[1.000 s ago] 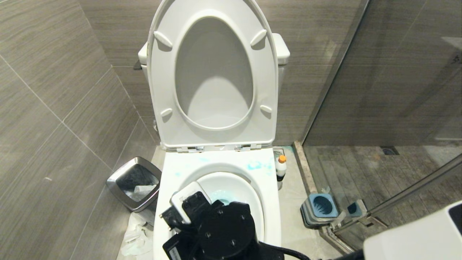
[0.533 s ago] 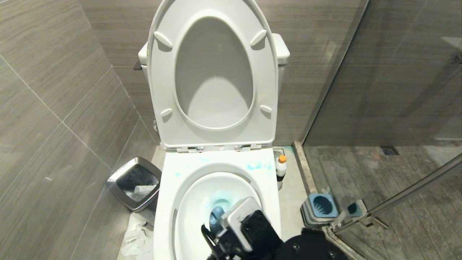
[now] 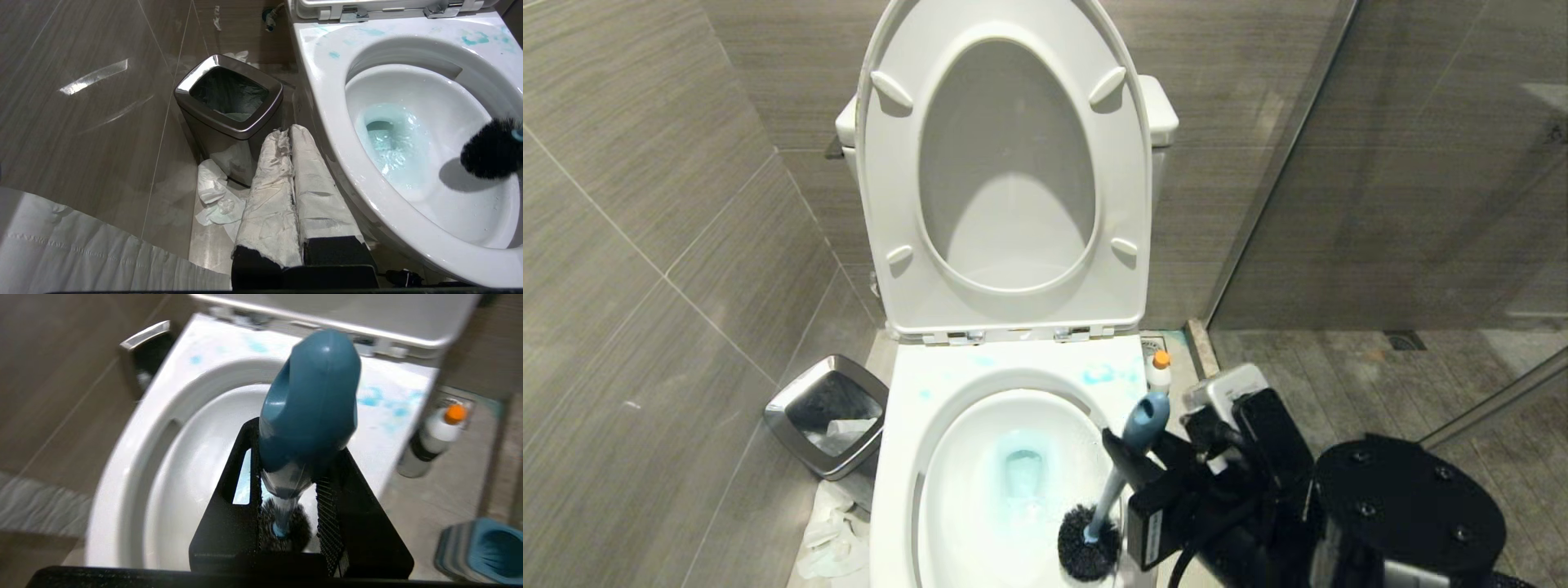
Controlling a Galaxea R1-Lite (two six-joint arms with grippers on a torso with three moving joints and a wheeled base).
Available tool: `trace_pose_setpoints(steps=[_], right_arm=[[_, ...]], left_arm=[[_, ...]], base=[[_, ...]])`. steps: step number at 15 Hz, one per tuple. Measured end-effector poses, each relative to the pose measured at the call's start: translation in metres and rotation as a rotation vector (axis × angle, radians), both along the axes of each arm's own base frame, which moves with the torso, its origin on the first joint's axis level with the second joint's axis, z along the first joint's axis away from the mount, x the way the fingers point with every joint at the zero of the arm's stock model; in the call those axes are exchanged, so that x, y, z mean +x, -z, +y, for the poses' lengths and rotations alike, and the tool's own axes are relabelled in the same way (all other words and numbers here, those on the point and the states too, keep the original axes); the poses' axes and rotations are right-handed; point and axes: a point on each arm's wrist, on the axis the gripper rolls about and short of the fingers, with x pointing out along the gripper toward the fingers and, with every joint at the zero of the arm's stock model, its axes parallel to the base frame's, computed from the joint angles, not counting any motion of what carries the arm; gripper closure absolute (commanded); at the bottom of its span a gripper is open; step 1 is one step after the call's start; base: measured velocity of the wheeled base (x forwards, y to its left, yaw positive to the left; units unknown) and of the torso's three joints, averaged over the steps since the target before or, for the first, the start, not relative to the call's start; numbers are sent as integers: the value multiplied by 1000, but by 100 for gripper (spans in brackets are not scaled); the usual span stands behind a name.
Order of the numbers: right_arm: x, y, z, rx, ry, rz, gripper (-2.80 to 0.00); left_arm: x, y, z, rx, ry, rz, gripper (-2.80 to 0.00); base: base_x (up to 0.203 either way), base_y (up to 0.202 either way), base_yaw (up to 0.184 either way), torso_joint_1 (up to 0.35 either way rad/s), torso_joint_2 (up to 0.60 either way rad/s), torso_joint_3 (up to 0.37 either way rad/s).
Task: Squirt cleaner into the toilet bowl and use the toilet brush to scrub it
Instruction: Scrub the toilet bowl
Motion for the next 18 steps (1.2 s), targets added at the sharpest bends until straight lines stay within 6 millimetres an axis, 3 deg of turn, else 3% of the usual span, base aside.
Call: trace_pose_setpoints(steps=[3,6,10,14,18], right_arm=[[22,-3,-16,15,92,-5,0],[46,-8,-10,42,146,-25,0],[78,-4,20,63,162,-44,0],[109,11,55,70,164,-56,0],[125,21,83,74,146,-83,0]], left_arm=[[0,0,0,1,0,0,0],[0,0,0,0,0,0,0],[0,0,0,0,0,0,0],[0,0,0,0,-1,0,0],[0,0,0,1,0,0,0]], base=[[0,0,0,0,0,0],[0,0,0,0,0,0],[0,0,0,0,0,0],[0,0,0,0,0,0],[0,0,0,0,0,0]])
